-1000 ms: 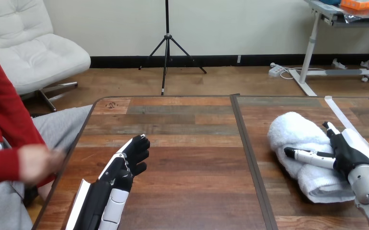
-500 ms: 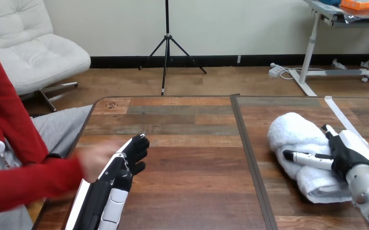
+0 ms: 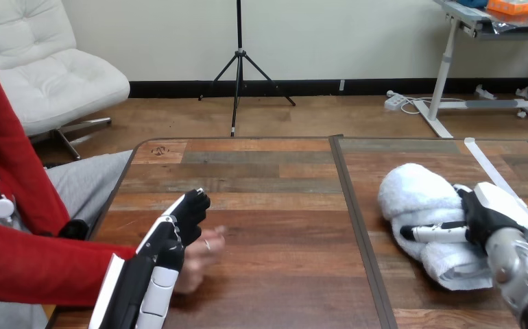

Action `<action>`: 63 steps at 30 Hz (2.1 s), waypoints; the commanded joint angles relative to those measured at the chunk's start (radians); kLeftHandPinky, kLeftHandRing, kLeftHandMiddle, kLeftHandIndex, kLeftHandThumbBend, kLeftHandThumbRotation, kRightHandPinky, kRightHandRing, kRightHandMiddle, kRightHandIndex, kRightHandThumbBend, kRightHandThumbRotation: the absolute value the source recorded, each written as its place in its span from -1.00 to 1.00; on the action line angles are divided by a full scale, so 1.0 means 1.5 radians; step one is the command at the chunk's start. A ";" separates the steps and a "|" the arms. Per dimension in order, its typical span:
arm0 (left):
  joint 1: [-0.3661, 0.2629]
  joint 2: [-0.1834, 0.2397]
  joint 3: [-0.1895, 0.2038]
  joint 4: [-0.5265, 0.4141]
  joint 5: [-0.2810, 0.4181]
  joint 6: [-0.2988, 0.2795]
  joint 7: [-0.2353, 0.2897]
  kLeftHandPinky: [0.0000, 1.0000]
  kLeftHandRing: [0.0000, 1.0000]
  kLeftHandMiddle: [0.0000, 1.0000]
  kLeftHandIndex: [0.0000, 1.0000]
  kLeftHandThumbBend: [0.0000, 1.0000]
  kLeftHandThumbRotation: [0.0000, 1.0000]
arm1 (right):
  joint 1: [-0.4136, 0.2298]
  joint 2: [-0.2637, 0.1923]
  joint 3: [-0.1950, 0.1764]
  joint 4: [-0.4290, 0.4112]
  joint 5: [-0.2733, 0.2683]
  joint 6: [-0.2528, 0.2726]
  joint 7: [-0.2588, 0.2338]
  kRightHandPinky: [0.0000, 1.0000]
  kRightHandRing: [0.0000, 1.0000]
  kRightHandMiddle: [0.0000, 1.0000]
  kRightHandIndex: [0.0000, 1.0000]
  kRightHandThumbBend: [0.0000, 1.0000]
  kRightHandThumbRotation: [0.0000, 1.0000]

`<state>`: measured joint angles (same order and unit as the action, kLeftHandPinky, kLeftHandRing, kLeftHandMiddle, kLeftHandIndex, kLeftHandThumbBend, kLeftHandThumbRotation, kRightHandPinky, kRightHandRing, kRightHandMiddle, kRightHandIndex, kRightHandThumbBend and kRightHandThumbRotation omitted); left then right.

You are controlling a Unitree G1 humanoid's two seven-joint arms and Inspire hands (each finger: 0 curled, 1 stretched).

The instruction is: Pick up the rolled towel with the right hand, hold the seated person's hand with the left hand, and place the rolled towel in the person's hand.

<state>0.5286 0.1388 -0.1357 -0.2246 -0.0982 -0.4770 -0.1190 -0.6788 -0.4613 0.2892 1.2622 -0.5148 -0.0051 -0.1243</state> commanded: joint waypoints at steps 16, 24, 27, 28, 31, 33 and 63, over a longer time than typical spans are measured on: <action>-0.038 -0.017 0.018 -0.038 0.009 -0.010 0.014 0.66 0.78 0.76 0.71 0.51 1.00 | 0.019 0.039 0.065 0.041 -0.042 0.030 0.024 -0.47 -0.29 -0.15 -0.12 0.92 -0.95; -0.039 -0.017 0.020 -0.037 0.006 -0.013 0.012 0.62 0.78 0.76 0.70 0.50 1.00 | 0.021 0.040 0.074 0.043 -0.050 0.027 0.021 -0.33 -0.16 -0.06 -0.16 0.76 -0.99; -0.039 -0.018 0.022 -0.037 0.009 -0.013 0.013 0.62 0.78 0.75 0.70 0.51 1.00 | 0.021 0.040 0.078 0.043 -0.054 0.027 0.025 -0.31 -0.13 -0.05 -0.16 0.73 -1.00; -0.038 -0.018 0.022 -0.038 0.011 -0.013 0.014 0.62 0.78 0.75 0.70 0.51 1.00 | 0.020 0.040 0.082 0.043 -0.057 0.027 0.025 -0.30 -0.12 -0.04 -0.16 0.72 -1.00; -0.037 -0.019 0.024 -0.040 0.015 -0.012 0.017 0.60 0.77 0.75 0.69 0.52 1.00 | 0.020 0.039 0.088 0.043 -0.062 0.026 0.026 -0.29 -0.11 -0.04 -0.17 0.72 -1.00; -0.036 -0.019 0.025 -0.040 0.017 -0.012 0.018 0.57 0.76 0.74 0.69 0.53 1.00 | 0.020 0.039 0.088 0.043 -0.063 0.026 0.027 -0.26 -0.08 -0.02 -0.17 0.72 -1.00; -0.036 -0.014 0.034 -0.035 0.019 -0.014 0.022 0.53 0.76 0.74 0.68 0.60 1.00 | 0.041 0.030 -0.051 -0.003 0.090 -0.122 -0.029 -0.19 -0.08 -0.01 -0.06 0.58 -1.00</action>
<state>0.5265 0.1381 -0.1005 -0.2410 -0.0684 -0.4788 -0.0871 -0.6627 -0.4482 0.2589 1.2657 -0.4301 -0.1396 -0.1731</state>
